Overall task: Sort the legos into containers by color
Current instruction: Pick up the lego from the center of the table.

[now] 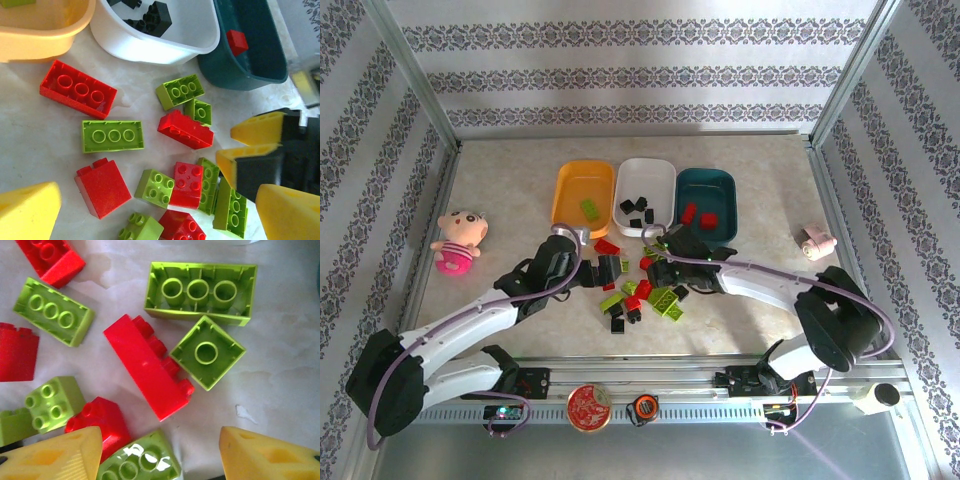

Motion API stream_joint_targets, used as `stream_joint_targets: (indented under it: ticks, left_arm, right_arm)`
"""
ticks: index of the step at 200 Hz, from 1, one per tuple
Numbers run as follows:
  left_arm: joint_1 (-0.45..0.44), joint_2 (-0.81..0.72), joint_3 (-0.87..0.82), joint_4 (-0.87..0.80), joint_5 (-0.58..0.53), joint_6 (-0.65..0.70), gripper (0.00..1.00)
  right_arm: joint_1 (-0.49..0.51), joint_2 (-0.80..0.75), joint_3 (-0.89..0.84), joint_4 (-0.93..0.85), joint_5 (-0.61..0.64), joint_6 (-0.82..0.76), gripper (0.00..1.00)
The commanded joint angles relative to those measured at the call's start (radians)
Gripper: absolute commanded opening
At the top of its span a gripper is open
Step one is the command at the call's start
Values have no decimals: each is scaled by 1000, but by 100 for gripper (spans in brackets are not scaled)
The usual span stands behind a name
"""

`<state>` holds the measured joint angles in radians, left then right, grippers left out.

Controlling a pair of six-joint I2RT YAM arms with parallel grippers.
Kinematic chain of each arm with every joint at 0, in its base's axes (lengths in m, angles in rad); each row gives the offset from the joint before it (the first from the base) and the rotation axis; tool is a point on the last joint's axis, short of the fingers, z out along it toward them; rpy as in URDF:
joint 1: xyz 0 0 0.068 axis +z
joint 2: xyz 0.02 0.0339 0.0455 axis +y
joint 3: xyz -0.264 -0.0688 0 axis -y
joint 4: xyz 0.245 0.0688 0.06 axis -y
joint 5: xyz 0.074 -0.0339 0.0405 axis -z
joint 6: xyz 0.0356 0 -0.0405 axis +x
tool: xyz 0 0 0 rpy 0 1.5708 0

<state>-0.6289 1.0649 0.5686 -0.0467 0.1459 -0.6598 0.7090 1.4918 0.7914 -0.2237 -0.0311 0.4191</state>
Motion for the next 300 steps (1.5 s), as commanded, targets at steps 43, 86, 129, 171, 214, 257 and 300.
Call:
stream_joint_targets:
  ticks: [43, 86, 129, 171, 214, 257, 300]
  left_arm:
    - [-11, -83, -39, -47, -60, 13, 100]
    - [-11, -110, -56, -69, -78, 15, 100]
    - [-11, -134, -67, -79, -86, 15, 100]
    - [-11, -135, -58, -97, -92, 30, 100]
    - [-11, -135, -48, -101, -92, 32, 100]
    - [-11, -132, -55, -98, -89, 26, 100]
    - [-12, -135, -57, -108, -104, 32, 100]
  right_arm:
    - [-29, 143, 100, -1, -75, -49, 56]
    - [8, 194, 144, -5, -85, -50, 49]
    - [16, 231, 181, -49, -26, -41, 41]
    - [35, 251, 194, -76, 4, -51, 42]
    - [49, 277, 205, -64, 12, -42, 37]
    - [56, 244, 182, -56, 0, -40, 27]
    - [63, 123, 103, -33, -21, -34, 19]
